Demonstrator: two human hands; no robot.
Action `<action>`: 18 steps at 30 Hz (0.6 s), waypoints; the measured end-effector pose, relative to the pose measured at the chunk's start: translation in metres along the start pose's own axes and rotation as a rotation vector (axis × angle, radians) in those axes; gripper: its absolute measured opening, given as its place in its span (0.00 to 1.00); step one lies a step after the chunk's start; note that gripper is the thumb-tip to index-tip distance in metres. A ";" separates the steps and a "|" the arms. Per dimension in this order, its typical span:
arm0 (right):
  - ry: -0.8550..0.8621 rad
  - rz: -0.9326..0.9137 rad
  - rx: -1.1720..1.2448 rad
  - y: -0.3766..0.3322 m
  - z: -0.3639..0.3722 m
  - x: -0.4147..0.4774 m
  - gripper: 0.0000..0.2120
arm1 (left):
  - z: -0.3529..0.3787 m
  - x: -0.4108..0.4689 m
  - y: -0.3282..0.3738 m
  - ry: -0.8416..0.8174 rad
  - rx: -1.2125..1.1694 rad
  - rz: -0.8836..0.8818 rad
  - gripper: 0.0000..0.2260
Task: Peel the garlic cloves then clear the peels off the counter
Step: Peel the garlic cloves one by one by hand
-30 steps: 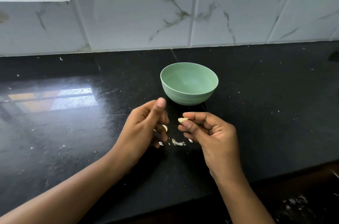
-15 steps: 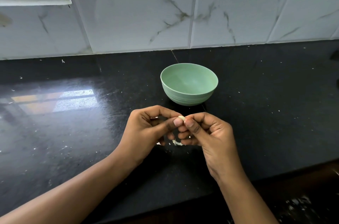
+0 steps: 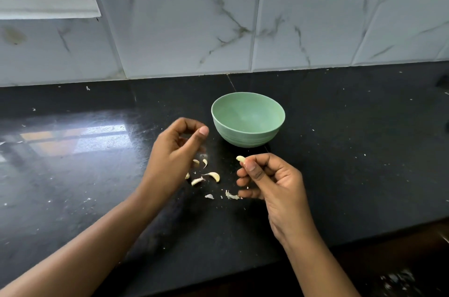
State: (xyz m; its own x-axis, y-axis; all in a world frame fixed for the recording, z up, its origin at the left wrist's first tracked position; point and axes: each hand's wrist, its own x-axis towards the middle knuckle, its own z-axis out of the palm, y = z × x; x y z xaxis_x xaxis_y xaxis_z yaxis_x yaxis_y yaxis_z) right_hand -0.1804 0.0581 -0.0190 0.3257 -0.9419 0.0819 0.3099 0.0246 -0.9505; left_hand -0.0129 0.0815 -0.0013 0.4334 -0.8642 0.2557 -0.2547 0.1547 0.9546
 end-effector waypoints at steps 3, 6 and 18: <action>0.013 -0.018 0.003 -0.005 -0.002 0.005 0.03 | 0.005 0.035 0.007 -0.029 0.091 -0.135 0.19; 0.042 -0.081 -0.017 -0.017 -0.007 0.016 0.02 | 0.028 0.075 0.005 -0.086 0.090 -0.322 0.30; -0.170 -0.316 -1.033 -0.078 -0.027 0.086 0.04 | 0.050 0.058 -0.028 0.010 0.126 -0.122 0.20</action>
State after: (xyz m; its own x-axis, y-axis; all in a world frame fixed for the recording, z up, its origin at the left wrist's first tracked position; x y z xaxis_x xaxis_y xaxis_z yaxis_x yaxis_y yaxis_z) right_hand -0.2009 -0.0338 0.0545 0.5073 -0.7956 0.3310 -0.4719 -0.5779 -0.6659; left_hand -0.0234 0.0032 -0.0205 0.4759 -0.8680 0.1414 -0.3058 -0.0126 0.9520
